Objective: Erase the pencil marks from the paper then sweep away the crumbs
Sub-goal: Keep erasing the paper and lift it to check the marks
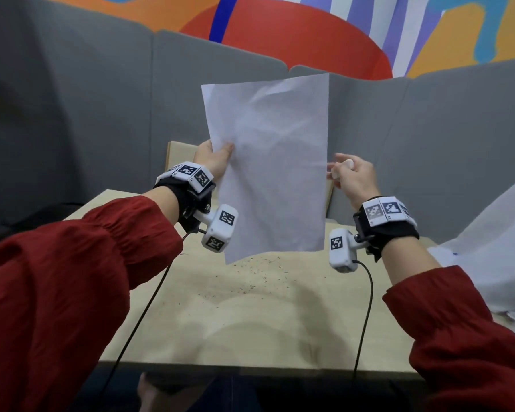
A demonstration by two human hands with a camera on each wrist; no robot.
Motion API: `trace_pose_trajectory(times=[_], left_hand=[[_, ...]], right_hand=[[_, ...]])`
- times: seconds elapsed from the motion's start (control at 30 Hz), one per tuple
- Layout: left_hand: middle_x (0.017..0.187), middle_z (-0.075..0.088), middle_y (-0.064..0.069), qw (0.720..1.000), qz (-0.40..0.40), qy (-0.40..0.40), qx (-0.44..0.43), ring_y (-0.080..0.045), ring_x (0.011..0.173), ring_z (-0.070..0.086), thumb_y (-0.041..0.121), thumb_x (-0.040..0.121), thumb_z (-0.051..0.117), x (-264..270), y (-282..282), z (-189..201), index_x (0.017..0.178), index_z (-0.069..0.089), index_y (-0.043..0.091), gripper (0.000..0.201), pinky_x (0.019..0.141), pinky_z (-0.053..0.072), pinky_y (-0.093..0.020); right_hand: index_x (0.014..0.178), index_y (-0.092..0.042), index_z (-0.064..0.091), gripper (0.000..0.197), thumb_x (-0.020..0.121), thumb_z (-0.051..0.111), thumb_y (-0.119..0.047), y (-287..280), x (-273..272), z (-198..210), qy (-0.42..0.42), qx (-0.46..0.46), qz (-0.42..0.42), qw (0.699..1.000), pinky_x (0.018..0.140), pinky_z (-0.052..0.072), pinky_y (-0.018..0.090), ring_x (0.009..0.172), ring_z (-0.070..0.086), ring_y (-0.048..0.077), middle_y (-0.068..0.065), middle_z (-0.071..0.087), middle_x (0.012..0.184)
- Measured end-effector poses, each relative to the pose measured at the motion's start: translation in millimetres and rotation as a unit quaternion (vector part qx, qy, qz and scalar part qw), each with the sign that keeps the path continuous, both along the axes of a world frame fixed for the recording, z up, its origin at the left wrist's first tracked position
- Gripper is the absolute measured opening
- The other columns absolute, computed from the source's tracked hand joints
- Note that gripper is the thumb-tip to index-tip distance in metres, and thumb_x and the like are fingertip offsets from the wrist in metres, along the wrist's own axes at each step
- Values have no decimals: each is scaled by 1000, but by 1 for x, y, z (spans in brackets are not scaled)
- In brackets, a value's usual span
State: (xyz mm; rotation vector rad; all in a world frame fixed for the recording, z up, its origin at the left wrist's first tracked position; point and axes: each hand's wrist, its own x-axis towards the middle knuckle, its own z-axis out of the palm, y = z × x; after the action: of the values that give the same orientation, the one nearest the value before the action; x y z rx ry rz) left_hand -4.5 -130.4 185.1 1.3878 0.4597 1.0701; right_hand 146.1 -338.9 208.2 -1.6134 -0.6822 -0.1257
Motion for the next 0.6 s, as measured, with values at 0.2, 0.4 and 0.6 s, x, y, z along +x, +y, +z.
trace_pose_trajectory(times=[0.2, 0.4, 0.6], left_hand=[[113, 67, -15, 998, 7, -36, -42, -29, 105, 65, 14, 92, 63, 1, -11, -11, 92, 57, 16, 7, 95, 52, -48], [96, 69, -2, 1000, 2, 3, -7, -24, 97, 67, 25, 62, 91, -10, -6, -17, 88, 59, 20, 42, 89, 55, -41], [123, 64, -10, 997, -26, 11, 75, -14, 104, 63, 9, 65, 88, -27, 9, 2, 125, 57, 3, 68, 84, 53, -20]], right_hand=[[51, -23, 31, 54, 87, 62, -48, 9, -15, -12, -42, -17, 24, 999, 46, 22, 24, 50, 22, 11, -7, 25, 53], [73, -17, 63, 20, 88, 67, -6, 6, -11, -23, -65, -59, 94, 992, 55, 45, 18, 48, 55, -5, -17, 62, 51], [94, 11, 66, 26, 83, 73, -11, -20, -7, -29, 0, -136, 129, 982, 53, 48, 19, 52, 59, 9, -2, 66, 60]])
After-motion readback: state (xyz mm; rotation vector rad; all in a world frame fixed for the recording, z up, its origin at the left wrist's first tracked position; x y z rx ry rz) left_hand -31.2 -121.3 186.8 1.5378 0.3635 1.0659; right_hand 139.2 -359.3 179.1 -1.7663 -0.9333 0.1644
